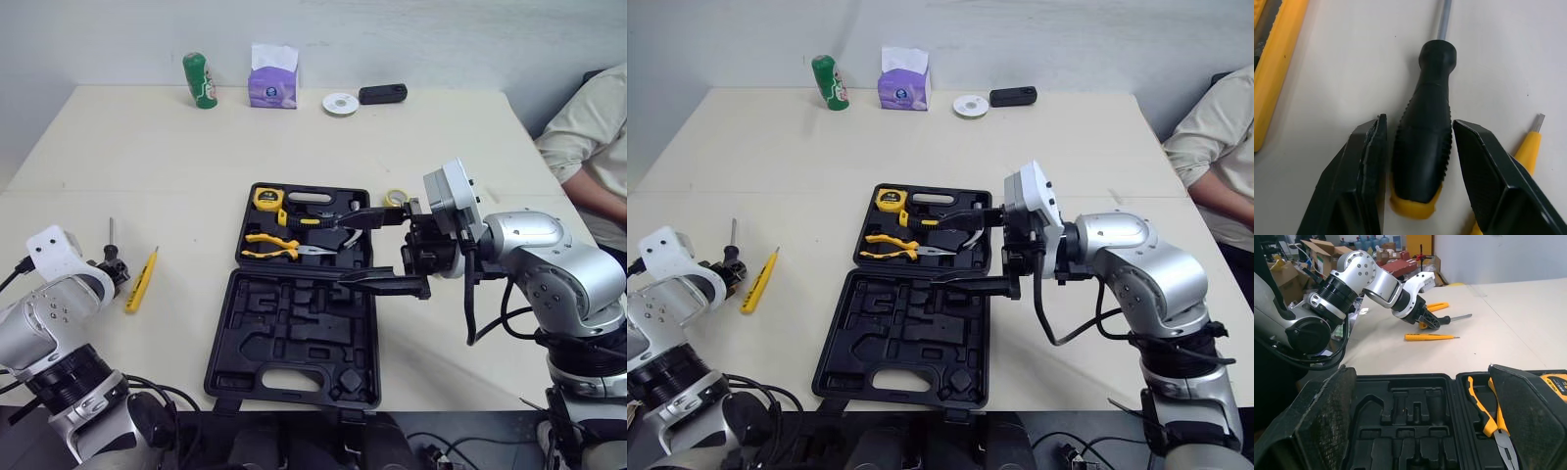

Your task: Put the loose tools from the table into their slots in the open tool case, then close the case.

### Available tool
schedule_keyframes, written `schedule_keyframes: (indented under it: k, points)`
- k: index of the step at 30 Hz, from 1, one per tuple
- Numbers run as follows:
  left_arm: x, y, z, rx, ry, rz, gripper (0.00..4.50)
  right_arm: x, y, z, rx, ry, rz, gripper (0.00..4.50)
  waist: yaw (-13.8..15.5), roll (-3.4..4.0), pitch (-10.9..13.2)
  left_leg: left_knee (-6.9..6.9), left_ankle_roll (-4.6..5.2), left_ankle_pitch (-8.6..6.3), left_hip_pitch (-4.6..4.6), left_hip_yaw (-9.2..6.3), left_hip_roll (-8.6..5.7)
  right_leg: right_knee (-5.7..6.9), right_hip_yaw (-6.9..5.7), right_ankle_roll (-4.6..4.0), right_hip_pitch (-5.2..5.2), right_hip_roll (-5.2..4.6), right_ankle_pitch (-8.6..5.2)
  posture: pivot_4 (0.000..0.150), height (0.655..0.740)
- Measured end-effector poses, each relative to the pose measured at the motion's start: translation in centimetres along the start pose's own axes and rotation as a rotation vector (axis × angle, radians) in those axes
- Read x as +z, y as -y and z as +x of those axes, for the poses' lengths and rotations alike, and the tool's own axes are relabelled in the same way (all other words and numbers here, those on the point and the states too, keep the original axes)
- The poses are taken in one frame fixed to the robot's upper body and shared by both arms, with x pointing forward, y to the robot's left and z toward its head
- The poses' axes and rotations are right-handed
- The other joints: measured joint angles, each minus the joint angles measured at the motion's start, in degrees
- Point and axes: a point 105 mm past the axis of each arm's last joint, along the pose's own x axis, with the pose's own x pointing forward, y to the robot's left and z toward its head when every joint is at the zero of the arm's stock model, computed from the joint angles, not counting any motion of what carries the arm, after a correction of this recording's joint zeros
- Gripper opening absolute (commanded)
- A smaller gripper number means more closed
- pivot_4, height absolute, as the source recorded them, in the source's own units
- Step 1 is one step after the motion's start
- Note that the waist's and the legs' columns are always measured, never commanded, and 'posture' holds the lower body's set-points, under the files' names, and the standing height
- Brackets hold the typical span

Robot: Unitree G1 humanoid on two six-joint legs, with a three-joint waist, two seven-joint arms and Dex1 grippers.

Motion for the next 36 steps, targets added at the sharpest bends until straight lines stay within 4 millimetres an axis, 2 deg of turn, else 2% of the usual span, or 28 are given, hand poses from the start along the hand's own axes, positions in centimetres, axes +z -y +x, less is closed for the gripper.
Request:
schedule_keyframes:
  k: [3,6,7,8,17,20,21,23,24,25,27,30,32,36]
  points:
    - [0.0,0.0,0.0,-0.001,-0.001,0.000,2.31,0.1,0.0,0.1,-0.004,0.004,-0.002,4.50,0.00,0.00,0.00,0.00,0.00,0.00,0.00,0.00,0.00,0.00,0.00,0.00,0.00,-0.01,0.00,0.150,0.7316]
    - [0.1,0.2,0.1,-0.011,0.000,-0.014,1.51,0.1,0.1,0.1,-0.011,0.005,-0.002,4.50,0.06,0.00,0.00,0.00,0.00,0.00,0.00,-0.01,0.00,0.00,-0.01,0.00,0.00,-0.01,0.00,0.150,0.7316]
    - [0.2,0.3,0.1,-0.017,0.002,-0.020,1.12,0.1,0.1,0.1,-0.012,0.005,-0.002,4.50,0.09,0.00,0.00,0.00,0.00,0.00,-0.01,-0.01,0.00,0.00,-0.01,0.00,0.00,-0.01,0.00,0.150,0.7316]
    - [0.2,0.6,0.1,-0.028,0.002,-0.024,1.05,0.1,0.1,0.1,-0.013,0.005,-0.002,4.50,0.12,0.00,0.00,0.00,0.00,0.00,-0.01,-0.01,0.00,0.00,-0.01,0.00,0.01,-0.02,0.00,0.150,0.7316]
    - [0.2,1.2,0.1,-0.079,0.008,-0.026,1.05,0.1,0.1,0.1,-0.011,0.009,0.001,4.50,-0.11,-0.02,-0.01,0.00,0.00,0.00,-0.03,-0.01,0.01,-0.01,-0.02,0.00,0.00,0.01,0.00,0.150,0.7316]
    - [0.4,0.4,-0.2,-0.075,0.011,0.000,1.05,0.1,0.1,0.0,-0.015,0.006,0.000,4.50,-0.41,-0.02,0.00,-0.02,-0.01,-0.01,-0.03,0.00,0.05,-0.02,0.00,0.00,-0.03,0.07,0.00,0.150,0.7316]
    - [0.7,-0.1,-0.4,-0.069,0.020,0.017,1.05,0.0,0.2,-0.1,-0.021,-0.001,0.001,4.50,-0.48,-0.03,0.00,-0.02,-0.02,-0.01,-0.04,0.00,0.07,-0.02,0.00,-0.01,-0.04,0.09,0.00,0.150,0.7316]
    - [2.7,-1.6,-1.2,-0.061,0.102,0.120,1.05,-0.1,0.6,-0.8,-0.040,-0.029,0.002,4.50,-0.30,-0.03,0.01,-0.02,-0.03,-0.02,-0.04,0.00,0.07,-0.03,0.00,-0.03,-0.06,0.07,-0.02,0.150,0.7316]
    - [3.3,-1.6,-1.5,-0.071,0.125,0.146,1.05,-0.1,0.6,-1.0,-0.046,-0.034,0.000,4.50,-0.27,-0.03,0.00,-0.02,-0.03,-0.02,-0.04,0.00,0.07,-0.06,0.00,-0.03,-0.05,0.05,-0.02,0.150,0.7316]
    - [4.4,-1.1,-2.1,-0.119,0.159,0.248,1.05,-0.1,0.7,-1.4,-0.055,-0.041,-0.001,4.50,-0.18,-0.05,0.01,-0.02,-0.05,-0.03,-0.05,-0.01,0.05,-0.10,0.00,-0.04,-0.06,0.01,-0.02,0.150,0.7316]
    - [5.4,1.5,-3.5,-0.272,0.181,0.445,1.05,-0.6,0.8,-2.4,-0.090,-0.064,0.012,4.50,0.47,-0.13,-0.01,-0.02,-0.10,-0.09,-0.08,-0.09,0.00,-0.18,-0.08,-0.06,-0.06,-0.09,-0.04,0.150,0.7316]
    - [5.4,7.0,-6.6,-0.572,0.213,0.741,1.05,-2.0,0.6,-3.7,-0.128,-0.109,0.069,4.50,1.15,-0.10,-0.01,-0.02,-0.41,-0.37,-0.07,-0.06,-0.09,-0.34,0.02,-0.05,-0.05,-0.21,-0.03,0.150,0.7316]
    - [3.3,9.7,-7.8,-0.763,0.153,0.880,1.05,-3.2,0.3,-4.6,-0.153,-0.149,0.110,4.50,1.14,-0.02,-0.01,-0.05,-0.40,-0.38,-0.07,-0.03,-0.08,-0.37,0.02,-0.04,-0.05,-0.17,-0.02,0.150,0.7316]
    - [-1.1,12.6,-9.6,-1.052,-0.048,1.133,1.05,-4.8,-0.2,-6.2,-0.223,-0.195,0.170,4.50,1.05,0.01,0.06,-0.05,-0.08,-0.14,-0.11,0.03,0.05,-0.33,-0.01,-0.10,-0.11,0.05,-0.06,0.150,0.7316]
